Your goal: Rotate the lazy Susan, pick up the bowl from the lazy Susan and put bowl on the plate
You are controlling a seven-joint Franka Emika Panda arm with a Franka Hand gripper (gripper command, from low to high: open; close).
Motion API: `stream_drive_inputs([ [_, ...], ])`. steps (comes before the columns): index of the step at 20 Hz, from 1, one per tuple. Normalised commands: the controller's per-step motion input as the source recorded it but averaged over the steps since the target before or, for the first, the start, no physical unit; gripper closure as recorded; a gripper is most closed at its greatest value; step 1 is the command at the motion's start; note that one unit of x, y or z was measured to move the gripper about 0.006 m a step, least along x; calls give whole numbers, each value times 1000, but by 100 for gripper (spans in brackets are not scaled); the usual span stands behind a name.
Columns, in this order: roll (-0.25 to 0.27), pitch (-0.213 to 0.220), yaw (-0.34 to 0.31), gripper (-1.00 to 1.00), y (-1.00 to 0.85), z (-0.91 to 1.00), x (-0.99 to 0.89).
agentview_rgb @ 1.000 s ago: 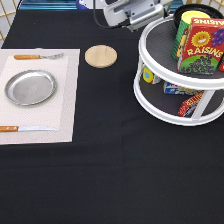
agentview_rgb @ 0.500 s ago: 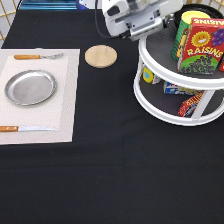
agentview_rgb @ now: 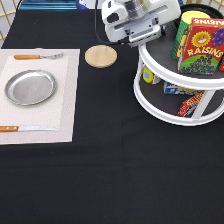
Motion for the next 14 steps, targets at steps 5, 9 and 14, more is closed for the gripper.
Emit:
stream_drive_inputs([
  [5,28,-49,3,-100,-200,-140,601],
  [9,12,-17,17,-100,-29,-124,735],
  [14,2,14,51,-100,45,-32,912],
])
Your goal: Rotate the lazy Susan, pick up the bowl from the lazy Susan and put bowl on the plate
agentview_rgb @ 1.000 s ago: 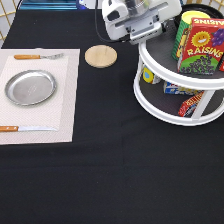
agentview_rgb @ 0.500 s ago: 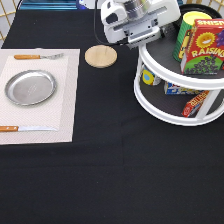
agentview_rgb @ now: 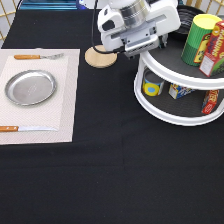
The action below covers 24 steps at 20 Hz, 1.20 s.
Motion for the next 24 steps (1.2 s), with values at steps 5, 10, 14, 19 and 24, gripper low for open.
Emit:
stream_drive_inputs([
  [5,1,57,79,-100,74,0,920],
  [10,0,78,86,-100,26,159,746],
  [14,-37,-3,23,-100,-115,820,139],
  [19,-63,-80,-7,-100,-187,1000,-162],
  [24,-92,-153,-6,-100,-67,913,-736],
])
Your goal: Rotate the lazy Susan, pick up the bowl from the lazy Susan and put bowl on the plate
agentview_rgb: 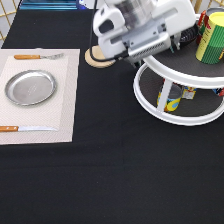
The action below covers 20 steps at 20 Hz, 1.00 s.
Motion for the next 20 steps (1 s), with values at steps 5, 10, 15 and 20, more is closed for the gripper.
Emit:
stream_drive_inputs([
  [5,-108,-204,0,-100,-18,441,-940],
  [10,-89,-166,0,-100,0,-25,-997],
  [15,-95,-43,0,-100,0,-374,-1000],
  [20,-99,-1,3,-100,108,-351,-1000],
])
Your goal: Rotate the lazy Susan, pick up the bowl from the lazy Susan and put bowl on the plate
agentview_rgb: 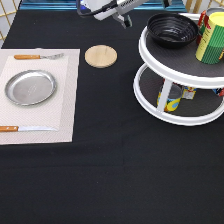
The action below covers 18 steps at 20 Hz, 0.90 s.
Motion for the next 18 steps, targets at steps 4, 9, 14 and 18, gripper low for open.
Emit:
stream_drive_inputs([
  [4,-130,-41,9,-100,421,-296,-1000],
  [9,-165,-110,6,-100,749,-122,-606],
  [14,-159,-63,2,-100,356,-155,73],
  [18,-103,-37,-2,-100,-94,-270,49],
])
